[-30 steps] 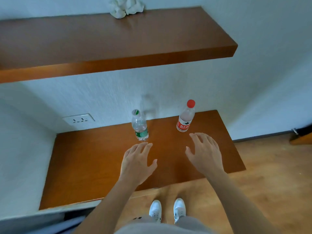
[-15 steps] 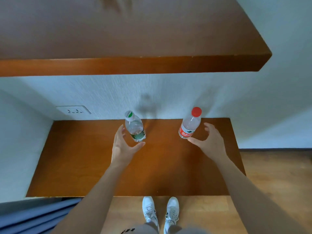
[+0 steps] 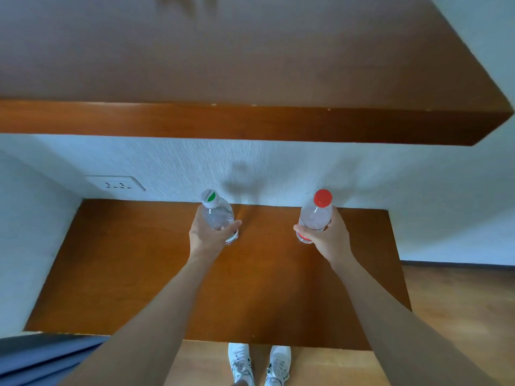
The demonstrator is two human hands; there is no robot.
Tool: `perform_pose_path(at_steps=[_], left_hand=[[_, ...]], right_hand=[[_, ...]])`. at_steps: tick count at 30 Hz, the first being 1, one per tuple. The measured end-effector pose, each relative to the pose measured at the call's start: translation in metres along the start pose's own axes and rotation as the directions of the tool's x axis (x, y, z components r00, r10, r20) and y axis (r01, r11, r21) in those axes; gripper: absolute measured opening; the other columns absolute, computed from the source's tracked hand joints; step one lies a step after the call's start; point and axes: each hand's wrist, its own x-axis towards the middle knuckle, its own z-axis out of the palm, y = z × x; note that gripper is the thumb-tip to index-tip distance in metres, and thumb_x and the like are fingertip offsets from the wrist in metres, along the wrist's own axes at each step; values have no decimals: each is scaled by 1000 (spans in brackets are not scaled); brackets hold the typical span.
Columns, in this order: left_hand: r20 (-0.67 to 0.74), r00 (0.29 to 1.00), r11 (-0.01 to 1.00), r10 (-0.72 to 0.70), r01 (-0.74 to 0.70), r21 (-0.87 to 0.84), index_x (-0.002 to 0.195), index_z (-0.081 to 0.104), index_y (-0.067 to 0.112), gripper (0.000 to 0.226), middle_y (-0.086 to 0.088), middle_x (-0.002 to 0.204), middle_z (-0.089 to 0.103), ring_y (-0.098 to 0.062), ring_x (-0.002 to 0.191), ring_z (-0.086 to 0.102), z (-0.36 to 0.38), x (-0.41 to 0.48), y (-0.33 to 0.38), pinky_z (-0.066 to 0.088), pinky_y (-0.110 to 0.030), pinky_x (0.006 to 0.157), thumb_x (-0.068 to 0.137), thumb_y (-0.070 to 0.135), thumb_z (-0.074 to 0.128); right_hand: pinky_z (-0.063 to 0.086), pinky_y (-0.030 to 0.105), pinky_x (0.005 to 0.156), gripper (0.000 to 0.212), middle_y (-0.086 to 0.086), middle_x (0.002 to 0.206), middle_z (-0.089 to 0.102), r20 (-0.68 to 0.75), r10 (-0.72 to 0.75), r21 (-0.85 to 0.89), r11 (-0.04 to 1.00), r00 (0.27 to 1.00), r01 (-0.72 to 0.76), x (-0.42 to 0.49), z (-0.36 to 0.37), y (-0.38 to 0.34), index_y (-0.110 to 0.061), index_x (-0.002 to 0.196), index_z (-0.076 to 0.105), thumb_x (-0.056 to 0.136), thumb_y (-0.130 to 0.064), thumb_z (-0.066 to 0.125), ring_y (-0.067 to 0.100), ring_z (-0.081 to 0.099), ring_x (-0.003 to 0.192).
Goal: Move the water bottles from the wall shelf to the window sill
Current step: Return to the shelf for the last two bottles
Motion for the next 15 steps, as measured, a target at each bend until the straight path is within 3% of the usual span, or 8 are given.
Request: perform_pose_path(at_steps=[4, 7, 12, 15], left_hand=[[14, 1000, 1000, 14, -14, -7, 129, 49, 23, 72, 4, 116, 60, -17, 107, 58, -8, -6, 3, 48, -33, 92, 69, 34, 88], [26, 999, 998, 41, -40, -48, 120, 52, 27, 61, 8, 105, 62, -11, 96, 62, -16, -18, 14, 48, -18, 74, 71, 31, 87], [44, 994, 988, 96, -90, -126, 103, 52, 37, 49, 14, 95, 61, 0, 84, 62, -27, -43, 50, 44, -7, 59, 72, 24, 86], [49, 987, 976, 153, -143, -164, 104, 51, 40, 48, 11, 99, 63, -2, 90, 62, -33, -55, 70, 44, -11, 66, 74, 24, 85]], right_hand=[[55, 27, 83, 68, -7, 109, 63, -13, 0, -7, 1000, 1000, 0, 2, 5, -7, -26, 126, 51, 71, -38, 89, 17, 63, 101], [49, 17, 75, 70, -7, 110, 62, -58, -33, -7, 999, 998, 33, -2, 4, -24, -25, 130, 48, 72, -35, 88, 15, 62, 99], [48, 16, 73, 66, -9, 104, 59, -138, -105, 58, 992, 985, 114, -20, -3, -61, -30, 124, 46, 73, -29, 88, 14, 61, 95], [52, 23, 79, 69, -10, 105, 58, -169, -122, 101, 985, 978, 140, -37, -8, -80, -27, 127, 46, 72, -33, 88, 18, 61, 97]])
